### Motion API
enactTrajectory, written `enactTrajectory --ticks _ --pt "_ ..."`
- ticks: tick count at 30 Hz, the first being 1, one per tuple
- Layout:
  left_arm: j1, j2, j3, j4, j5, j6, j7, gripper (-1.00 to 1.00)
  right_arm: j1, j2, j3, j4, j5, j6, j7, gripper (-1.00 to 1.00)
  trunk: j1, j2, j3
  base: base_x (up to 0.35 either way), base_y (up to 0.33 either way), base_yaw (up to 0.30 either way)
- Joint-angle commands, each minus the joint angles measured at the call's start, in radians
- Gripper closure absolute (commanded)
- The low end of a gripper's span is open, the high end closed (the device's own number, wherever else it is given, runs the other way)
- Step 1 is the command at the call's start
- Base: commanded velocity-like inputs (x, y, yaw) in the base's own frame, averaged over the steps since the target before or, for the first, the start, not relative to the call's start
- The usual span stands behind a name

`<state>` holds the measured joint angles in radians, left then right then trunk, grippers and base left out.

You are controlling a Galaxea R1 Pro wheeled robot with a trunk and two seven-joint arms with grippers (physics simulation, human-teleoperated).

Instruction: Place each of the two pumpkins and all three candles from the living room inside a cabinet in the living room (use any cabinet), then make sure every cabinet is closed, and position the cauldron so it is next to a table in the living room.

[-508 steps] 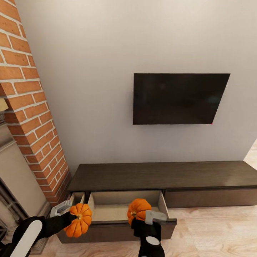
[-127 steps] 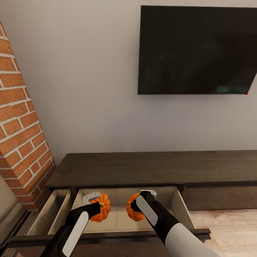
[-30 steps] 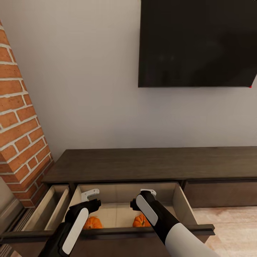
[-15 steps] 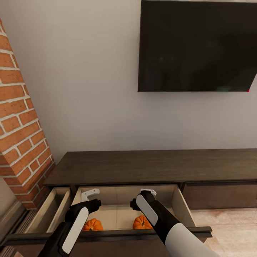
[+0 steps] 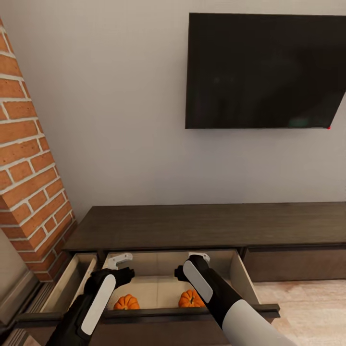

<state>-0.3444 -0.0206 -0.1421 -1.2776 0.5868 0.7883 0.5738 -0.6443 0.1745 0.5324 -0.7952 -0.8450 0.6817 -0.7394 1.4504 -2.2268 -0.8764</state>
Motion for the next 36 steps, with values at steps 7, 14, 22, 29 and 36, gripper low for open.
enactTrajectory --ticks 7,14,22,29,36 --pt "-0.009 0.004 0.034 0.000 0.016 0.061 -0.111 -1.00 0.000 0.000 0.000 -0.005 0.000 0.001 0.000 -1.00 -0.027 0.049 0.022 0.000 0.000 0.000" --pt "-0.013 0.005 0.078 0.000 0.017 0.094 -0.128 -1.00 0.000 0.000 0.000 -0.006 0.000 0.001 0.000 -1.00 -0.054 0.098 0.044 0.000 0.000 0.000" --pt "-0.013 0.004 0.090 -0.008 0.018 0.101 -0.130 -1.00 0.000 0.000 0.000 -0.006 0.000 0.001 0.000 -1.00 -0.084 0.154 0.069 0.000 0.000 0.000" --pt "-0.013 0.004 0.090 -0.008 0.018 0.101 -0.130 -1.00 0.000 0.000 0.001 -0.006 0.000 0.001 0.000 -1.00 -0.111 0.203 0.091 0.000 0.000 0.000" --pt "-0.013 0.004 0.090 -0.010 0.018 0.101 -0.130 -1.00 0.000 0.000 0.002 -0.006 0.000 0.001 0.000 -1.00 -0.138 0.252 0.113 -0.091 0.000 0.000"
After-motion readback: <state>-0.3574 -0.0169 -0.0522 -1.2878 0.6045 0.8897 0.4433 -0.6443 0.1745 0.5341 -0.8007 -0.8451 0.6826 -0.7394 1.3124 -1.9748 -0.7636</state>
